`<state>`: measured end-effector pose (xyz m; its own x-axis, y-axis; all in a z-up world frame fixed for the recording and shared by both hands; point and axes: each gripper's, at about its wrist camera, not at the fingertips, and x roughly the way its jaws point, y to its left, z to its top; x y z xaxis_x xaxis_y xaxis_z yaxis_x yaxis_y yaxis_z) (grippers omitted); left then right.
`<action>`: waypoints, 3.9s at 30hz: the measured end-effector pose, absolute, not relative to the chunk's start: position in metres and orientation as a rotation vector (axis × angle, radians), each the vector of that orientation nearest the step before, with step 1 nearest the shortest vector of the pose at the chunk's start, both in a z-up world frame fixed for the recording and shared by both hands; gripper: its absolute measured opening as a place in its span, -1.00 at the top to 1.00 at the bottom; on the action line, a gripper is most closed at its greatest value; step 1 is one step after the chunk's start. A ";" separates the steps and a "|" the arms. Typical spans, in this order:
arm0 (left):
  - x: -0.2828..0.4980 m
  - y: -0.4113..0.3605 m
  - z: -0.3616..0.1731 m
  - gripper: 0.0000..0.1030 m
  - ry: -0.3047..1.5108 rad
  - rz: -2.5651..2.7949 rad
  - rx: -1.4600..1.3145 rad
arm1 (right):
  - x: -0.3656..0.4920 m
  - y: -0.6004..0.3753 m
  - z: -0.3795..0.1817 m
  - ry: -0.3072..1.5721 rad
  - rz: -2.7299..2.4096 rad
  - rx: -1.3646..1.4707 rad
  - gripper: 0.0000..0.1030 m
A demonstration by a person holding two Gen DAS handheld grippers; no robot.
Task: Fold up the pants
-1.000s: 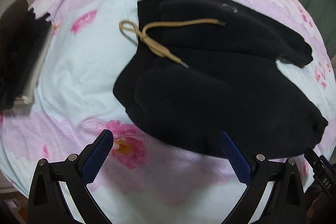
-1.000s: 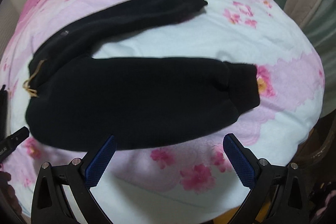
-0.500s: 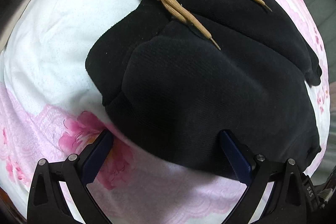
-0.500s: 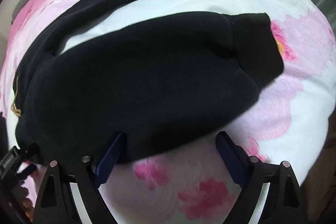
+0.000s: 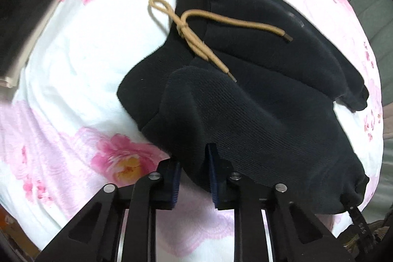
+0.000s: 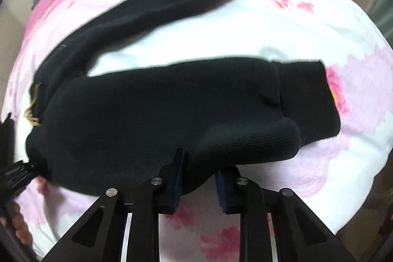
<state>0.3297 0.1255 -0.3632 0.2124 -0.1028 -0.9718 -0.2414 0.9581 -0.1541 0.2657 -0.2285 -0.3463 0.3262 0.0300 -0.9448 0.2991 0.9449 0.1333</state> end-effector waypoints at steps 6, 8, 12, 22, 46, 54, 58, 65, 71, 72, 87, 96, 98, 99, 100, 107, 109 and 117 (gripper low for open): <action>0.318 0.119 -0.317 0.72 1.290 0.092 -0.257 | 0.266 -0.231 -0.289 1.172 -0.075 0.219 0.57; 0.317 0.116 -0.297 0.73 1.254 0.093 -0.252 | 0.267 -0.232 -0.269 1.145 -0.051 0.176 0.57; 0.326 0.114 -0.263 0.74 1.200 0.100 -0.283 | 0.270 -0.237 -0.234 1.094 -0.008 0.145 0.59; 0.377 0.094 -0.220 0.75 1.108 0.110 -0.317 | 0.314 -0.240 -0.182 0.998 0.053 0.141 0.63; 0.560 0.099 -0.311 0.75 1.343 0.290 -0.273 | 0.566 -0.236 -0.267 1.174 -0.111 0.204 0.61; 0.558 0.112 -0.295 -0.67 1.328 0.163 -0.365 | 0.569 -0.232 -0.252 1.103 -0.129 0.124 -0.29; 0.530 0.127 -0.257 -0.78 1.198 0.094 -0.303 | 0.542 -0.225 -0.224 1.023 -0.112 0.082 -0.39; 0.510 0.171 -0.269 -0.77 1.215 -0.034 -0.220 | 0.473 -0.203 -0.217 1.037 -0.009 0.080 -0.47; 0.524 0.162 -0.316 -0.69 1.312 -0.141 -0.205 | 0.428 -0.172 -0.266 1.177 0.096 0.059 -0.47; 0.530 0.161 -0.324 -0.69 1.317 -0.148 -0.223 | 0.426 -0.170 -0.271 1.193 0.102 0.064 -0.47; 0.543 0.173 -0.334 0.24 1.309 0.005 -0.262 | 0.418 -0.165 -0.328 1.310 0.189 0.255 -0.19; 0.546 0.163 -0.343 0.23 1.348 0.018 -0.206 | 0.456 -0.151 -0.328 1.264 0.324 0.306 -0.14; 0.545 0.161 -0.341 0.23 1.342 0.022 -0.202 | 0.463 -0.152 -0.336 1.277 0.340 0.344 -0.15; 0.545 0.161 -0.340 0.23 1.338 0.022 -0.201 | 0.464 -0.152 -0.338 1.282 0.345 0.353 -0.15; 0.544 0.161 -0.338 0.23 1.336 0.023 -0.201 | 0.467 -0.153 -0.344 1.304 0.351 0.378 -0.15; 0.542 0.155 -0.331 0.23 1.324 0.033 -0.132 | 0.443 -0.152 -0.350 1.364 0.414 0.491 -0.12; 0.542 0.155 -0.330 0.23 1.321 0.041 -0.124 | 0.442 -0.144 -0.346 1.337 0.401 0.428 -0.10; 0.536 0.161 -0.332 0.23 1.333 0.068 -0.088 | 0.446 -0.119 -0.300 1.165 0.405 0.154 0.22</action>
